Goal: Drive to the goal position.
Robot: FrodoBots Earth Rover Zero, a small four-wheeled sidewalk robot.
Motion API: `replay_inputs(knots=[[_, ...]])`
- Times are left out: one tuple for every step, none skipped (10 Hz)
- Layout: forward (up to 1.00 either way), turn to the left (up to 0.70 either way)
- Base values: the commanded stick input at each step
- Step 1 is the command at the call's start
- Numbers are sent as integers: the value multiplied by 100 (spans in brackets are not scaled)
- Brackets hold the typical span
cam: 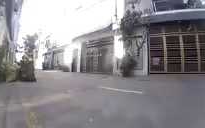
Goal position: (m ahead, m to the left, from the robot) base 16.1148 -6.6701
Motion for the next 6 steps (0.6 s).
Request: replay_inputs(knots=[[70, 27], [9, 3], [0, 0], [-32, 0], [-64, 0], [-70, 0]])
